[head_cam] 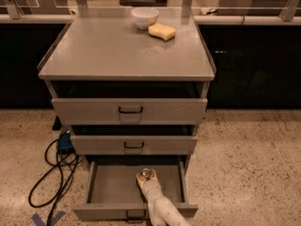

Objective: Place orange can into bottom drawer

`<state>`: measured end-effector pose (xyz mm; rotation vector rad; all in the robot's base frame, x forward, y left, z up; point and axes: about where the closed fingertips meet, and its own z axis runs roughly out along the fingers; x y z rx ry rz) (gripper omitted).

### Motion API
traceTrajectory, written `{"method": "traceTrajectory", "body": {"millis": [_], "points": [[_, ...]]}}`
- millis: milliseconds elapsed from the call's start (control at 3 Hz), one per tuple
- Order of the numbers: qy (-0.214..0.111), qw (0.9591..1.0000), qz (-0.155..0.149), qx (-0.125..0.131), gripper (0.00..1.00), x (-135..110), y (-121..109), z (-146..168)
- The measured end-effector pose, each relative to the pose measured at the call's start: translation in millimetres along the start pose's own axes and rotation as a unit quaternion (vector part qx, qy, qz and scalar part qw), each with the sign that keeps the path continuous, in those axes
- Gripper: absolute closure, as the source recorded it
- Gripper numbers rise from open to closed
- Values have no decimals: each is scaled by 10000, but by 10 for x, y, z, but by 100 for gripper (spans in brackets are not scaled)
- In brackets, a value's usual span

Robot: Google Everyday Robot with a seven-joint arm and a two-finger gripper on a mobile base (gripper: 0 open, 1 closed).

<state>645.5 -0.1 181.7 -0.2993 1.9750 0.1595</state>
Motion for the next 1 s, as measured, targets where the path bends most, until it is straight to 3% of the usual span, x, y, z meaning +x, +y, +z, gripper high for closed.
{"method": "traceTrajectory", "body": {"millis": [333,667,1000], "points": [[0,10000,0,0,11,0,0,0],[0,10000,0,0,0,0,0,0],[0,10000,0,0,0,0,0,0]]}}
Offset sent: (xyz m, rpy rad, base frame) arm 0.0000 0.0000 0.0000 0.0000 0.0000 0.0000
